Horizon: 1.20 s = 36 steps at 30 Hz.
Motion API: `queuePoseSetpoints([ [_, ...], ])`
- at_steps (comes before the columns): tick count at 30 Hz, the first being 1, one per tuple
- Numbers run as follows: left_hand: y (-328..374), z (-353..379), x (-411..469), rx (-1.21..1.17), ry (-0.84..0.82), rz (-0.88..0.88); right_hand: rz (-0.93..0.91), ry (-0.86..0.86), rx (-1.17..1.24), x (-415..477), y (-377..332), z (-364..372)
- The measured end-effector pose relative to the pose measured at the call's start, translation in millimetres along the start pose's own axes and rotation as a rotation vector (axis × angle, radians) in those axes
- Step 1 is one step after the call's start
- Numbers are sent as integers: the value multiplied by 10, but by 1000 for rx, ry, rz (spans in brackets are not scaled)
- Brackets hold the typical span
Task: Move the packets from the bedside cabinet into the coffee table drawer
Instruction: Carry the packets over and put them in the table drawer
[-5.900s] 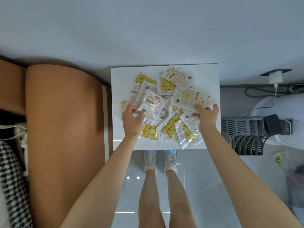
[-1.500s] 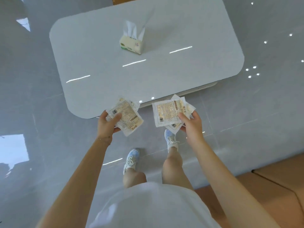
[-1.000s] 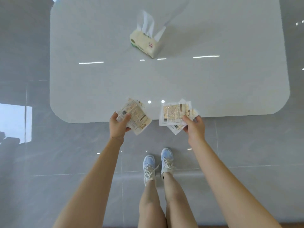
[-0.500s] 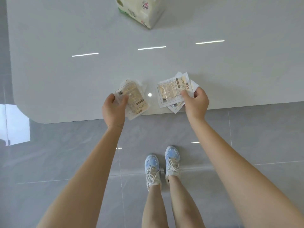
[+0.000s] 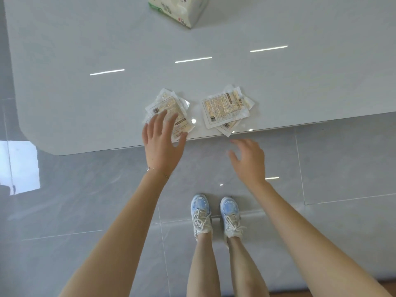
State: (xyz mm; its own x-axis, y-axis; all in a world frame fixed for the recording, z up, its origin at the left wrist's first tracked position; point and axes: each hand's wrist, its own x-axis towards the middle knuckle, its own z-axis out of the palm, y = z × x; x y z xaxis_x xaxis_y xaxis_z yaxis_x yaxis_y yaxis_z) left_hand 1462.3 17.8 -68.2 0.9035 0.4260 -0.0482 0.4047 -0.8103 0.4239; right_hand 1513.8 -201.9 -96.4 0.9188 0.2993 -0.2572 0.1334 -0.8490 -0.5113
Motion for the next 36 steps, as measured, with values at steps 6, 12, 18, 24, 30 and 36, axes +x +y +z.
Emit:
queuePoseSetpoints([
  [6, -99, 405, -275, 112, -67, 28, -181, -473, -382, 400, 217, 578],
  [12, -266, 530, -295, 135, -35, -32, -268, -475, -497, 620, 276, 879],
  [18, -193, 535, -343, 149, -41, -67, -328, -482, -626, 363, 264, 881],
  [24, -86, 494, -398, 173, -73, -96, -269, -584, -562, -146, 348, 839],
  [30, -34, 428, -445, 159, -128, -142, -304, -646, -513, -584, 539, 740],
  [36, -37, 394, -485, 165, -163, -151, -254, -687, -499, -883, 567, 758],
])
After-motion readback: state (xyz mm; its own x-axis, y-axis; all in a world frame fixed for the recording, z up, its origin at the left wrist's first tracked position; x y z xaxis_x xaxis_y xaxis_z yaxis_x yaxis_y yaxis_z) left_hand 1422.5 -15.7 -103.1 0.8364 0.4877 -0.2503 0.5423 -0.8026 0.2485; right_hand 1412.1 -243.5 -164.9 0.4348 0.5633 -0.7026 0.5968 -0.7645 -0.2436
